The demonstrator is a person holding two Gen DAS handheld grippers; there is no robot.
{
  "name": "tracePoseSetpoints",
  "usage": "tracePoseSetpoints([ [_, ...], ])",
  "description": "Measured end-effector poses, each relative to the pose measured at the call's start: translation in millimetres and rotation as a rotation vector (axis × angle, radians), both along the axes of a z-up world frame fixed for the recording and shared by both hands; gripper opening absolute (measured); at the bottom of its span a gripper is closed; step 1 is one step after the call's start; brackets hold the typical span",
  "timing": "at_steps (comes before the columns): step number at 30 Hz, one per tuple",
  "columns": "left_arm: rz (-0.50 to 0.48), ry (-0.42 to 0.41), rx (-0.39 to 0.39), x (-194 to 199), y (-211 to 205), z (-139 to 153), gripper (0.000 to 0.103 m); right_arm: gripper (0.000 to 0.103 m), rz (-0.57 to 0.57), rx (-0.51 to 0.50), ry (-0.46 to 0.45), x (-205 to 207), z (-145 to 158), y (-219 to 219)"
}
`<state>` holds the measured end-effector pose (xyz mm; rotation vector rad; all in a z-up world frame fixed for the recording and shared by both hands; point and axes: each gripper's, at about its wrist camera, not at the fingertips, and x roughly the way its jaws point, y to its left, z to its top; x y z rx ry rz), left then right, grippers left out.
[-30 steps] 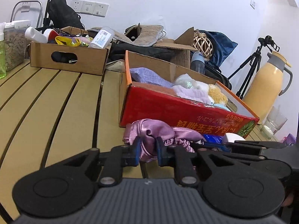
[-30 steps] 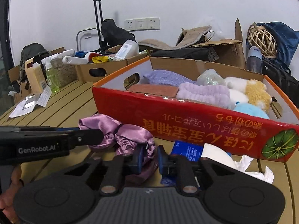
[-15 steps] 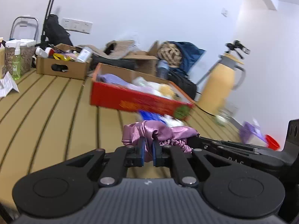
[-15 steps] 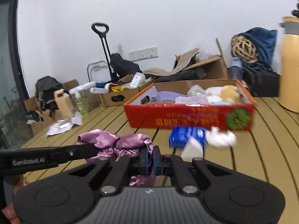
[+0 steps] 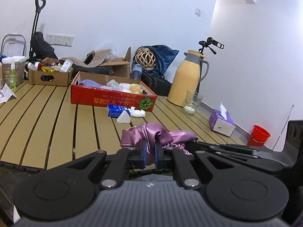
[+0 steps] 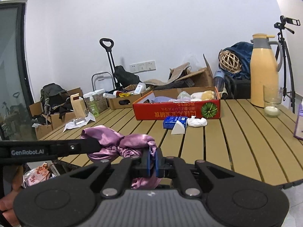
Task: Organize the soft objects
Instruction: 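Carry the pink scrunchies toward the box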
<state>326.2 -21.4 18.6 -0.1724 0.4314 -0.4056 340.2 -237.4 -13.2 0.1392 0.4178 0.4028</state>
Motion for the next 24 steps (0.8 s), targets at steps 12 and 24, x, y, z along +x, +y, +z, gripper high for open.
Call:
tracePoseSetpoints([
  [12,0.005,-0.06,-0.001,-31,10,14,0.008,0.005,0.026,-0.011,-0.063,-30,21,8],
  [24,-0.012,-0.057,-0.024,59,24,20,0.008,0.005,0.062,-0.026,-0.056,53,31,16],
])
